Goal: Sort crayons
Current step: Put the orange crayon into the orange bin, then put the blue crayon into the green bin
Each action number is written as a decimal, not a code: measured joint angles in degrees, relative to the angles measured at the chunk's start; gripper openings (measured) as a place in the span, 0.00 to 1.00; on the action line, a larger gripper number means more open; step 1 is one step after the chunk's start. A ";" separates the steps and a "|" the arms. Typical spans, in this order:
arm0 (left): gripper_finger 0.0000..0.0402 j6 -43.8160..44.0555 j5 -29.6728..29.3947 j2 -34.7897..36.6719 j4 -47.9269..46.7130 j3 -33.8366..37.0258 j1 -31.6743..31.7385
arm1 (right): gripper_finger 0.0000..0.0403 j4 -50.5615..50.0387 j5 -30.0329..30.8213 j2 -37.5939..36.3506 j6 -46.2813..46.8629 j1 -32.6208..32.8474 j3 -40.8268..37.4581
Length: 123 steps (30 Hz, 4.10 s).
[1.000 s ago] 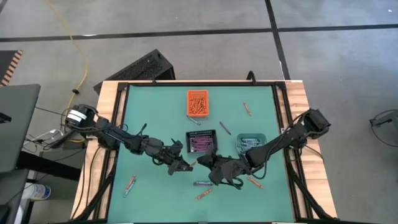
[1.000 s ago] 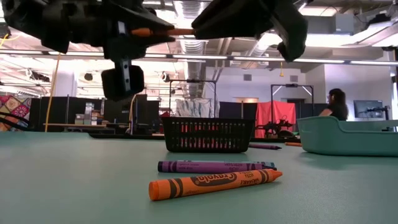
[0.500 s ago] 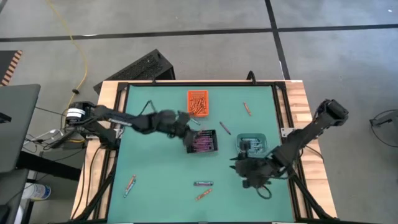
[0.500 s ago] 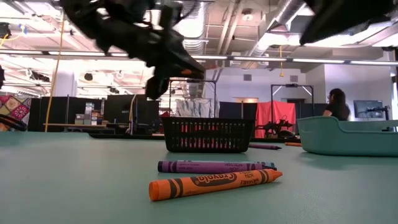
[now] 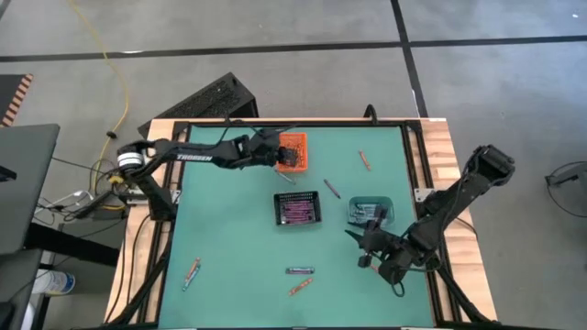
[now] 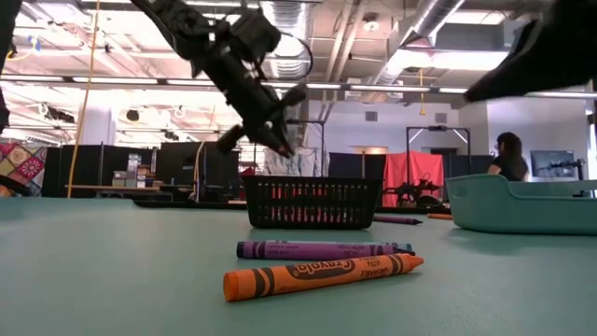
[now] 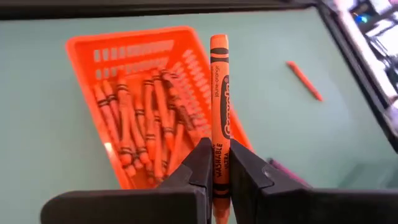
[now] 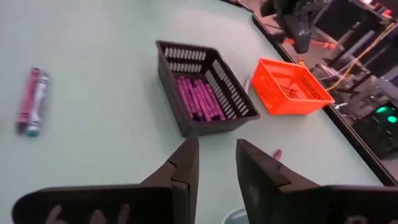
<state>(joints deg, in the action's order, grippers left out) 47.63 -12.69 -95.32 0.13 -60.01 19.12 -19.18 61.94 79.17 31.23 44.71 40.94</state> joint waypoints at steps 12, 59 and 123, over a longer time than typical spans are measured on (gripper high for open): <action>0.05 4.87 0.73 -6.54 2.93 0.00 2.53 | 0.26 2.19 -0.05 1.95 -7.51 -4.46 -0.92; 0.44 -25.61 -7.38 9.02 0.70 -0.11 -43.60 | 0.26 23.19 -0.59 1.89 -19.11 -10.47 -0.78; 0.39 -30.89 -10.05 -21.62 -7.04 -10.05 -47.67 | 0.26 21.55 -0.62 1.89 -17.63 -7.98 -0.85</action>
<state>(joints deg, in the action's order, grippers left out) 16.74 -22.74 -116.95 -6.91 -70.06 -28.55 2.37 61.32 81.06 13.61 36.73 40.10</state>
